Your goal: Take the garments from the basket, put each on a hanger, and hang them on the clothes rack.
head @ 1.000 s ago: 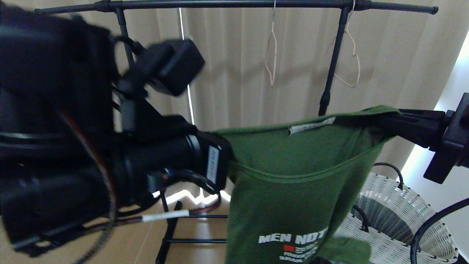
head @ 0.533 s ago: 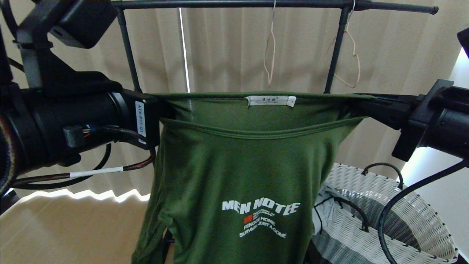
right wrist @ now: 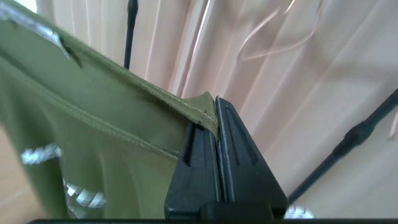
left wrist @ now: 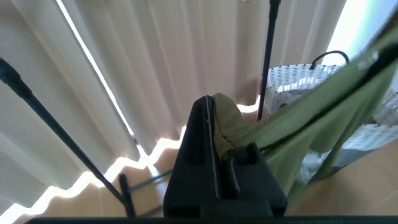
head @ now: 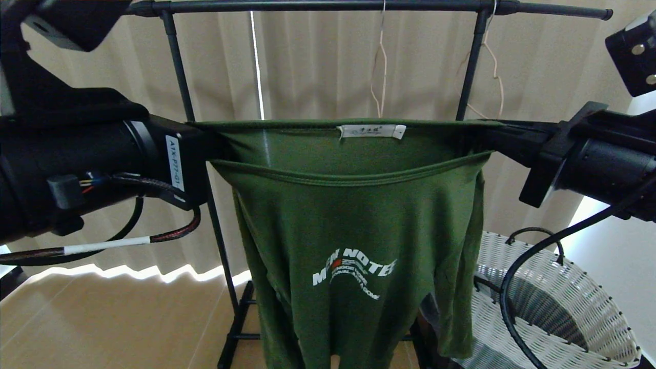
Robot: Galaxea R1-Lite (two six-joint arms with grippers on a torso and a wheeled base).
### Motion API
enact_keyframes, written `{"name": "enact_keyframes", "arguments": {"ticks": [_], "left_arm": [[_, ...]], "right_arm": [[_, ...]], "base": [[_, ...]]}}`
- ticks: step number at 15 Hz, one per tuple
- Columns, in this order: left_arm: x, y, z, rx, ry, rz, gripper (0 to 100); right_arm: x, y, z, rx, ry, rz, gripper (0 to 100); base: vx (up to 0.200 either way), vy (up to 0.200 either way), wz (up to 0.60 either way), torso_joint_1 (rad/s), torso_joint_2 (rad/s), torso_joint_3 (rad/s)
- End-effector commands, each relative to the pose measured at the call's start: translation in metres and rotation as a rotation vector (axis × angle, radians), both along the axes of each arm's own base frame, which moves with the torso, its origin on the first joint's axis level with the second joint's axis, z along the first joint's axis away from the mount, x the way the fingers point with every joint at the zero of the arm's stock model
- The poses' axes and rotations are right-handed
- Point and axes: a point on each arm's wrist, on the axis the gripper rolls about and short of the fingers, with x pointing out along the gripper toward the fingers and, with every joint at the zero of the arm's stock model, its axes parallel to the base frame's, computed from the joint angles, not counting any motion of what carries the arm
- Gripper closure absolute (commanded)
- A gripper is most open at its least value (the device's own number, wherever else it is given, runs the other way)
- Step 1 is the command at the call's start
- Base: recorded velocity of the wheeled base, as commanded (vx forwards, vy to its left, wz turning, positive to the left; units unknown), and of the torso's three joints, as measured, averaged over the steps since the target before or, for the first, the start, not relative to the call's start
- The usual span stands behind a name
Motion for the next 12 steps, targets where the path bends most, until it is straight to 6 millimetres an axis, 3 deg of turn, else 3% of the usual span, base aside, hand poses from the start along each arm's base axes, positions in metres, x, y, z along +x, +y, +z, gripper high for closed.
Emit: {"name": "enact_keyframes", "arguments": {"ticks": [1,6,12], "left_arm": [[-0.003,0.002,0.002,0.000,-0.012,-0.004,100],[-0.001,0.000,0.002,0.012,-0.016,-0.007,100],[0.041,-0.041,0.006,0.018,0.003,0.000,100]], "right_arm": [[0.007,0.005,-0.004,-0.005,0.006,0.002,100],[0.003,0.002,-0.007,-0.001,0.003,-0.003,100],[-0.056,-0.036,0.000,0.045,-0.073,-0.001,100]], "base": [[0.000,0.000,0.00,0.000,0.00,0.000],[0.000,0.000,0.00,0.000,0.00,0.000],[0.000,0.000,0.00,0.000,0.00,0.000]]}}
